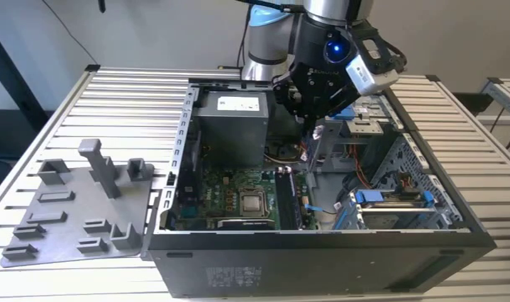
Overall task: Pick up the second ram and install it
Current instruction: 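Insert the second ram into the second slot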
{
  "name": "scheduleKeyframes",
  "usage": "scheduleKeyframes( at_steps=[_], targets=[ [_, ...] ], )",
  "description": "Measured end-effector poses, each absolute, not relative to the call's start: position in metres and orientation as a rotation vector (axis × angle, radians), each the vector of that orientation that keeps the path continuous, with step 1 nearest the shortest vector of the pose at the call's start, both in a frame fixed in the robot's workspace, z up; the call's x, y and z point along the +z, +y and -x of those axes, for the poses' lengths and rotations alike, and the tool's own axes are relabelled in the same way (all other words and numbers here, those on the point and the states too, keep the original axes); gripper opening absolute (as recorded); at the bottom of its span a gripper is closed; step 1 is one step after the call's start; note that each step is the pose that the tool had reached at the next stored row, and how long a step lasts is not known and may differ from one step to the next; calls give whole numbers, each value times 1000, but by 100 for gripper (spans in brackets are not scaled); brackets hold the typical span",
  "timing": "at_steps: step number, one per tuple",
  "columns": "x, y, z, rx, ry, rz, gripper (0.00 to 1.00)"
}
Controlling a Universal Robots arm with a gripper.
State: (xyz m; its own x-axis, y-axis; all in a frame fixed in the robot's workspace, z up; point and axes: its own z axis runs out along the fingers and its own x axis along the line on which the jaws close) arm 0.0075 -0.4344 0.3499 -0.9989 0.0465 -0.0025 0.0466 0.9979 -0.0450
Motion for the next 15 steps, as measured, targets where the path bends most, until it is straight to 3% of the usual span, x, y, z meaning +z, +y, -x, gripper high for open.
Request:
scheduleKeyframes(
  at_steps=[15],
  targets=[
    [323, -435, 0, -71, 3141, -67, 14]
  ],
)
